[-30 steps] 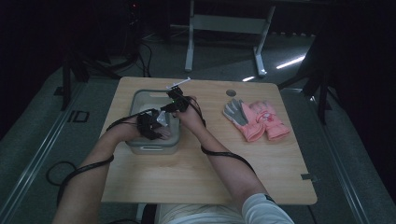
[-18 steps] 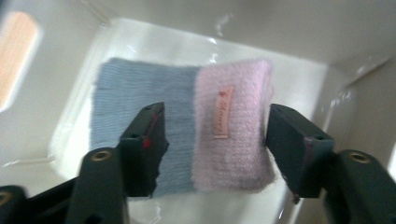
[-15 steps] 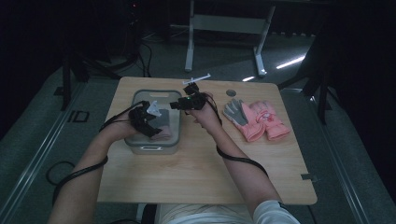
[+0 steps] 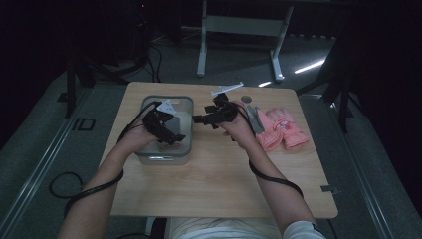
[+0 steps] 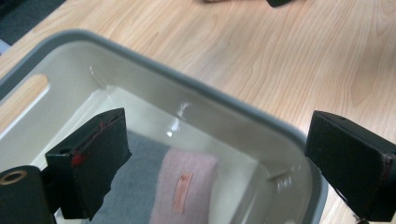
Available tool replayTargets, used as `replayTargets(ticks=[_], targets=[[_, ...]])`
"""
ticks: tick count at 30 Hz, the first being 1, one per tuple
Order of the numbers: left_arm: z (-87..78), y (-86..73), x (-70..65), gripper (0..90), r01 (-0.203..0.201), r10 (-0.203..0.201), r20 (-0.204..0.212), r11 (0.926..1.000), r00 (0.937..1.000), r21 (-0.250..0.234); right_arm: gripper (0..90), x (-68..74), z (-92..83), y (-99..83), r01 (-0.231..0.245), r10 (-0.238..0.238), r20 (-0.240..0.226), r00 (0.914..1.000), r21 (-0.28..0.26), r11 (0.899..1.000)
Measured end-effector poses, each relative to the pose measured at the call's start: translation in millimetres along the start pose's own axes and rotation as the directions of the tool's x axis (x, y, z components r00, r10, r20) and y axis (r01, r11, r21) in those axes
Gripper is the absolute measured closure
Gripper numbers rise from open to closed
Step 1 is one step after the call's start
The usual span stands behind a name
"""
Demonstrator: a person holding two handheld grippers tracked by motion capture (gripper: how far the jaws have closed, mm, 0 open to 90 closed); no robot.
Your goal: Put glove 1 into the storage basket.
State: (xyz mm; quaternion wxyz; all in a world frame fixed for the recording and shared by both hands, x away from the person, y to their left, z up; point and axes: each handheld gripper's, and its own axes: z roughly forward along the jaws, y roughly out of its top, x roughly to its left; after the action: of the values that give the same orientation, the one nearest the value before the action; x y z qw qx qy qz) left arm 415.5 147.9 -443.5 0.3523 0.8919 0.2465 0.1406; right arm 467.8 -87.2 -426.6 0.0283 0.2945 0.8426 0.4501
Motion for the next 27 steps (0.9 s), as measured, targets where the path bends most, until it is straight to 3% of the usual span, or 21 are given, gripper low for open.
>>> replayTargets(ticks=[6, 8, 15, 17, 19, 23, 27], targets=[[8.7, 10.7, -19.0, 3.1, -0.02, 0.021, 0.009, 0.9994, 0.9998, -0.027, 22.9, -8.8, -17.5, -14.7, -0.014, 0.015, 0.025, 0.9996, -0.014, 1.0], [9.5, 14.0, -22.7, 3.1, -0.023, 0.024, 0.031, 0.9988, 0.9992, -0.042, 22.5, -12.2, -23.3, -19.3, -0.004, 0.005, 0.045, 0.999, -0.023, 1.0], [13.5, 26.3, -42.3, 3.1, -0.049, 0.053, 0.051, 0.9954, 0.9973, -0.083, 18.4, -24.4, -44.7, -35.3, 0.049, -0.046, 0.074, 0.9962, -0.047, 0.998], [16.1, 28.7, -48.5, 3.1, -0.06, 0.065, 0.049, 0.9936, 0.9967, -0.096, 19.5, -26.4, -49.9, -39.0, 0.043, -0.043, 0.061, 0.9972, -0.005, 0.999], [19.7, 30.5, -54.9, 3.1, -0.061, 0.068, 0.062, 0.9929, 0.9958, -0.102, 19.2, -29.0, -55.1, -42.5, 0.002, -0.003, 0.019, 0.9998, 0.032, 0.999], [29.8, 33.4, -67.5, 2.9, -0.092, 0.098, 0.072, 0.9925, 0.9926, -0.08, 14.2, -32.5, -66.8, -49.9, -0.019, 0.018, 0.017, 0.9997, 0.015, 1.0], [38.1, 35.8, -78.7, 3.0, -0.104, 0.113, 0.113, 0.9914, 0.9871, -0.079, 12.9, -39.1, -81.7, -56.8, -0.053, 0.052, -0.022, 0.9984, -0.054, 0.997]])
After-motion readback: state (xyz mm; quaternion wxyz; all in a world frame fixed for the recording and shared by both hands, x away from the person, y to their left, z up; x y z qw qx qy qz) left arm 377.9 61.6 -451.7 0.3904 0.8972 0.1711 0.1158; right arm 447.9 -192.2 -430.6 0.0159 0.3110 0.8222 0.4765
